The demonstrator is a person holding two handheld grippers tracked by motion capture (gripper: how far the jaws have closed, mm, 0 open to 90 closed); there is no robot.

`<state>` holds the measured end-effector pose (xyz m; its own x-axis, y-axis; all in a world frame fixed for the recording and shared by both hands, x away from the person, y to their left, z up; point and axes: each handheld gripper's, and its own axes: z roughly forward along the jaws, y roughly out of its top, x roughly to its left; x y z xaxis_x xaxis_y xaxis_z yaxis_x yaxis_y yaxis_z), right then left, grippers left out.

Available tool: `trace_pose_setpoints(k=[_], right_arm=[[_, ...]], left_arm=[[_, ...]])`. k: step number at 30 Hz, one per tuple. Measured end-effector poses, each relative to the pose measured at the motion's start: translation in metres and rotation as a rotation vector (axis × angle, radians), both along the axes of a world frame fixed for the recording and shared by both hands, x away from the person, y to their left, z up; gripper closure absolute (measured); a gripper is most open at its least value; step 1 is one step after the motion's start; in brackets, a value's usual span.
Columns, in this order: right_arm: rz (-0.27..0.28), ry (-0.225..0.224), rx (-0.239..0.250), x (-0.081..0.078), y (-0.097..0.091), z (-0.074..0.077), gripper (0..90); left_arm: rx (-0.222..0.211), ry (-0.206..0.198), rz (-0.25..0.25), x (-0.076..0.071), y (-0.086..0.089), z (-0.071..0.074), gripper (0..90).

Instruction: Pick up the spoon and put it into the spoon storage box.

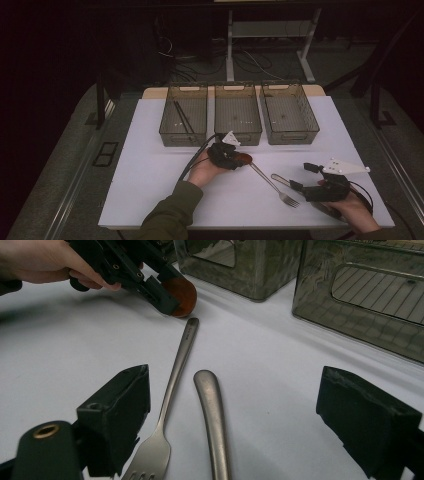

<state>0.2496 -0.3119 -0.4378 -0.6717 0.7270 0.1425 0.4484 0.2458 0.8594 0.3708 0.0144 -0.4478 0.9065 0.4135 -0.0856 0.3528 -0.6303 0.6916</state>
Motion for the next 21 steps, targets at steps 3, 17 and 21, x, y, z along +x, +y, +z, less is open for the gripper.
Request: trace_pose_setpoints(k=[3, 17, 21], right_arm=[[0.0, 0.001, 0.0, -0.0001, 0.0, 0.0, 13.2], [0.001, 0.001, -0.001, -0.0001, 0.0003, 0.0, 13.3], [0.0, -0.001, -0.002, 0.0, 0.0001, 0.0001, 13.2]], left_arm=[[0.002, -0.009, -0.006, -0.0019, -0.001, 0.0001, 62.4], [0.023, -0.013, -0.043, -0.0055, -0.0013, 0.0039, 78.9], [0.003, -0.007, -0.033, -0.0055, -0.0004, 0.0054, 79.8]])
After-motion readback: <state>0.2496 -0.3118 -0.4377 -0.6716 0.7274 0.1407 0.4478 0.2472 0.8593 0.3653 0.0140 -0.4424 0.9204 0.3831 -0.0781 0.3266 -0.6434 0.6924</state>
